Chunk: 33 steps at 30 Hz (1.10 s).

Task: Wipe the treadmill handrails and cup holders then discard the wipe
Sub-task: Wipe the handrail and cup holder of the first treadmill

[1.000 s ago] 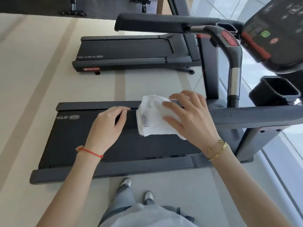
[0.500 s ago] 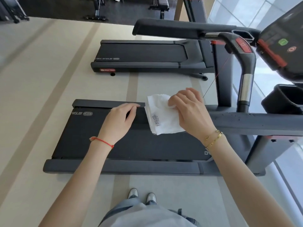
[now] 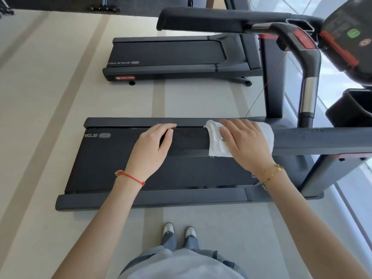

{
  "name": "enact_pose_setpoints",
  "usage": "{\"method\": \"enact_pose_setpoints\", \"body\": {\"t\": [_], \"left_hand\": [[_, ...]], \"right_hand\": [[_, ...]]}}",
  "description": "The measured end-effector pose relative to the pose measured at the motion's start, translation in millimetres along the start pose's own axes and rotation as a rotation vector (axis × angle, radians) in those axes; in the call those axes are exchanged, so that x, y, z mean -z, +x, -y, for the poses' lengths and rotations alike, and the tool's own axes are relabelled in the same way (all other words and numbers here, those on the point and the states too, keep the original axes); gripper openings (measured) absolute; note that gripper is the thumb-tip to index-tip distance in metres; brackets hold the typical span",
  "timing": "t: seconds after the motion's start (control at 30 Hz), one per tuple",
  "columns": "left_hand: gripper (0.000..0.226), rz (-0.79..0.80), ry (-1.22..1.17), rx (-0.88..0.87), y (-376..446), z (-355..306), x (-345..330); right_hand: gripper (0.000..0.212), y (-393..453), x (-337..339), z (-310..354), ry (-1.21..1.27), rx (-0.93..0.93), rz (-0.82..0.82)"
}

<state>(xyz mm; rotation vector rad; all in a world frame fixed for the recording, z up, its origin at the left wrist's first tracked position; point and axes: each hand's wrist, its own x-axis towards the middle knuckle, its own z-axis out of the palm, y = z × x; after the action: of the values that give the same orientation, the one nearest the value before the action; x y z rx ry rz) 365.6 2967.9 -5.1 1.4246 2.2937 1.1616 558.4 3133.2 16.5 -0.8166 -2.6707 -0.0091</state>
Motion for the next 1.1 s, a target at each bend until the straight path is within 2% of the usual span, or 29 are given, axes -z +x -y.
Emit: {"method": "enact_pose_setpoints", "body": {"t": [0.1,0.23,0.33,0.43,0.57,0.73,0.93,1.1], "left_hand": [[0.030,-0.017,-0.045,-0.001,-1,3,-1],[0.030,-0.047,-0.058,0.006,-2,8,-2],[0.032,-0.043,-0.067,0.015,-4,12,-2],[0.033,-0.039,-0.053,0.007,-5,15,-1],[0.036,-0.035,-0.078,-0.001,-8,14,0],[0.039,-0.012,-0.130,-0.007,-10,14,1],[0.044,0.011,-0.143,0.047,-17,25,4],[0.031,-0.037,-0.174,0.125,-26,39,7]], "right_hand": [[0.042,2,-4,14,-0.053,-0.023,-0.009],[0.044,6,-23,74,-0.028,0.093,0.030],[0.045,9,-19,71,0.031,0.153,0.066],[0.048,13,-4,37,0.049,0.071,0.117],[0.056,29,-3,40,-0.142,-0.034,0.143],[0.053,46,-16,85,-0.113,0.085,0.154],[0.053,29,-8,58,-0.020,0.168,0.159],[0.061,47,-19,94,-0.115,0.266,0.219]]}}
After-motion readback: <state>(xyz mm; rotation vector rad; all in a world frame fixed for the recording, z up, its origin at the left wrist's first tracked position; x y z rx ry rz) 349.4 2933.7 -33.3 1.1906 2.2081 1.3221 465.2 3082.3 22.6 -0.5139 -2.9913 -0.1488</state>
